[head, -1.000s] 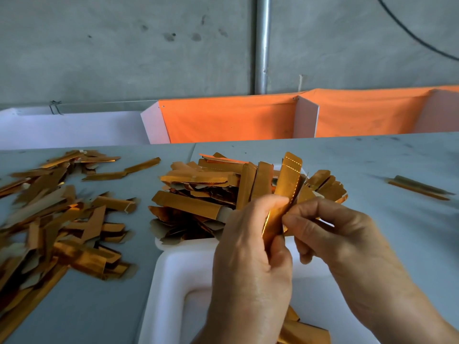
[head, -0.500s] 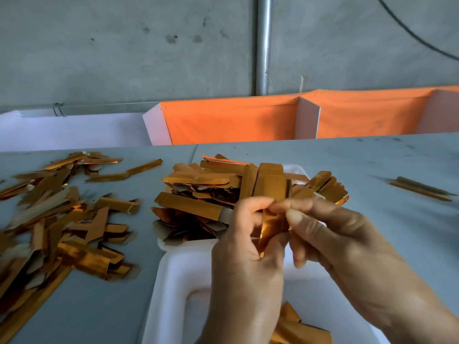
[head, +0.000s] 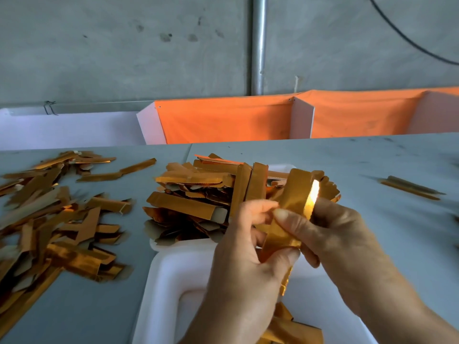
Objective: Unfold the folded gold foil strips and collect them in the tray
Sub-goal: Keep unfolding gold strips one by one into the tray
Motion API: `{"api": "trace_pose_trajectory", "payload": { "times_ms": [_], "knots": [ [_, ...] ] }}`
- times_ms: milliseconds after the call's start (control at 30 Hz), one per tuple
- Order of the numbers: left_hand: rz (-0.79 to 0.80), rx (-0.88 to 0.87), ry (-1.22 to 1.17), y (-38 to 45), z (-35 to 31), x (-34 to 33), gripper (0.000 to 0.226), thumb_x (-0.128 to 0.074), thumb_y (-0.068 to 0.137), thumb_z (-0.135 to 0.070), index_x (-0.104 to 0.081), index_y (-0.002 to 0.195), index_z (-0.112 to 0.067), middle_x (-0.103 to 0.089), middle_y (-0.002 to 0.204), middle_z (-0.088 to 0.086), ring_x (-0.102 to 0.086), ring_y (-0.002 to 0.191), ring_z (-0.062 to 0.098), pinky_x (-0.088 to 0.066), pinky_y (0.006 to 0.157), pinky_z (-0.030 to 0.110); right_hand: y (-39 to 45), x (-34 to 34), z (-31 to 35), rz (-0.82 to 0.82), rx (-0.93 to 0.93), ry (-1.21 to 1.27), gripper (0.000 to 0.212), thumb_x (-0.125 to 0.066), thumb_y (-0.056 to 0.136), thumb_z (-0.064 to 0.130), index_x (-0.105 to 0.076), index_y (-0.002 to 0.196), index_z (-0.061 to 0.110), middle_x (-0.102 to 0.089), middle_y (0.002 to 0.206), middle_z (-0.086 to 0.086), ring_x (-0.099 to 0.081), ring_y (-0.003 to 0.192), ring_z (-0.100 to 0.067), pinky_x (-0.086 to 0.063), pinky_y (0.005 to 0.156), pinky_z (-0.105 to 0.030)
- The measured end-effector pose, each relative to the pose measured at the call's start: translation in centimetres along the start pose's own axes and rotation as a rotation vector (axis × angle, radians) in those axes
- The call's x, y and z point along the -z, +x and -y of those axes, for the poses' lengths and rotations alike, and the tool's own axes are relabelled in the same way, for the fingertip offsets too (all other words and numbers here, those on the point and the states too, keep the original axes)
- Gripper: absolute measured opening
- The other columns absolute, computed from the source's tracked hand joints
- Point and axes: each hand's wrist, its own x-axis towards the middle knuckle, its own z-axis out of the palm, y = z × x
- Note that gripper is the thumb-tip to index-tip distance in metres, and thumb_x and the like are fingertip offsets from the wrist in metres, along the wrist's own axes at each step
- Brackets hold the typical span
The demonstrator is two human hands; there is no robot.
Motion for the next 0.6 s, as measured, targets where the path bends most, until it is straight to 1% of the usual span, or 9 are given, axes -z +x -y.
{"api": "trace_pose_trajectory", "payload": {
  "times_ms": [100, 167, 233, 267, 333, 400, 467, 533, 600],
  "knots": [
    [0.04, 0.002, 0.016, -0.1, 0.0, 0.1, 0.053, -0.074, 0.078, -0.024, -0.044, 0.108, -0.057, -0.061, 0.104, -0.027, -0.062, 0.096, -0.002, -0.054, 0.076, 0.019, 0.0, 0.0, 0.2, -0.028, -0.037, -0.018, 0.029, -0.062, 0.072, 0.044, -0.065, 0.06, 0.018, -0.048, 0.041, -0.001, -0.039, 0.034, -0.008, -0.035, 0.039, -0.013],
    [0.064, 0.012, 0.004, 0.1, 0.1, 0.4, 0.056, -0.074, 0.078, -0.02, -0.046, 0.108, -0.057, -0.062, 0.104, -0.027, -0.062, 0.096, 0.0, -0.055, 0.077, 0.023, 0.1, 0.5, 0.2, -0.04, -0.03, -0.071, 0.045, -0.05, 0.081, 0.052, -0.059, 0.055, 0.017, -0.046, 0.04, -0.003, -0.038, 0.035, -0.008, -0.033, 0.04, -0.01],
    [0.074, 0.015, 0.007, 0.3, 0.1, 0.8, 0.056, -0.073, 0.079, -0.019, -0.046, 0.109, -0.058, -0.063, 0.104, -0.025, -0.063, 0.094, 0.002, -0.056, 0.078, 0.027, 0.3, 1.3, 0.3, -0.07, 0.017, -0.056, 0.052, -0.046, 0.085, 0.053, -0.057, 0.062, 0.008, -0.046, 0.044, -0.005, -0.037, 0.039, -0.009, -0.032, 0.042, -0.008],
    [0.084, 0.015, 0.009, 0.4, 0.2, 1.0, 0.054, -0.072, 0.078, -0.022, -0.046, 0.108, -0.058, -0.063, 0.103, -0.024, -0.063, 0.093, 0.002, -0.056, 0.078, 0.029, 0.4, 1.7, 0.3, -0.079, 0.039, -0.008, 0.048, -0.05, 0.083, 0.05, -0.058, 0.066, 0.006, -0.046, 0.047, -0.006, -0.038, 0.041, -0.009, -0.034, 0.044, -0.009],
    [0.1, 0.011, 0.023, 0.5, 0.1, 1.1, 0.05, -0.068, 0.073, -0.032, -0.044, 0.108, -0.059, -0.065, 0.1, -0.022, -0.064, 0.092, 0.001, -0.054, 0.079, 0.028, 0.7, 2.2, 0.3, -0.083, 0.068, 0.053, 0.033, -0.059, 0.077, 0.04, -0.062, 0.067, 0.009, -0.049, 0.05, -0.005, -0.042, 0.044, -0.01, -0.039, 0.046, -0.013],
    [0.079, -0.013, 0.063, 0.5, 0.1, 0.9, 0.05, -0.068, 0.074, -0.036, -0.042, 0.111, -0.056, -0.066, 0.097, -0.021, -0.064, 0.089, -0.001, -0.052, 0.076, 0.021, 0.9, 2.4, 0.0, -0.107, 0.084, 0.03, 0.023, -0.06, 0.08, 0.03, -0.063, 0.066, 0.012, -0.053, 0.048, -0.002, -0.046, 0.042, -0.009, -0.04, 0.044, -0.015],
    [0.044, -0.038, 0.097, 0.6, 0.2, 0.8, 0.048, -0.068, 0.079, -0.034, -0.041, 0.114, -0.052, -0.065, 0.095, -0.019, -0.064, 0.087, 0.0, -0.05, 0.074, 0.017, 1.0, 2.4, -0.2, -0.127, 0.105, 0.017, 0.02, -0.06, 0.083, 0.024, -0.063, 0.068, 0.011, -0.056, 0.048, -0.003, -0.048, 0.041, -0.009, -0.042, 0.044, -0.015],
    [0.033, -0.001, 0.023, 0.6, 0.3, 0.8, 0.04, -0.067, 0.084, -0.027, -0.047, 0.114, -0.044, -0.068, 0.092, -0.013, -0.067, 0.085, 0.005, -0.053, 0.077, 0.023, 0.9, 2.4, -0.2, -0.1, 0.099, 0.069, 0.022, -0.062, 0.078, 0.029, -0.064, 0.071, 0.008, -0.057, 0.05, -0.004, -0.051, 0.042, -0.01, -0.043, 0.044, -0.015],
    [0.049, 0.065, -0.061, 0.8, 0.3, 1.2, 0.036, -0.067, 0.084, -0.022, -0.052, 0.111, -0.04, -0.07, 0.092, -0.009, -0.068, 0.088, 0.011, -0.054, 0.082, 0.033, 0.9, 2.5, -0.1, -0.051, 0.08, 0.118, 0.024, -0.064, 0.071, 0.036, -0.066, 0.071, 0.012, -0.059, 0.055, -0.006, -0.053, 0.046, -0.013, -0.045, 0.046, -0.017]
  ]
}}
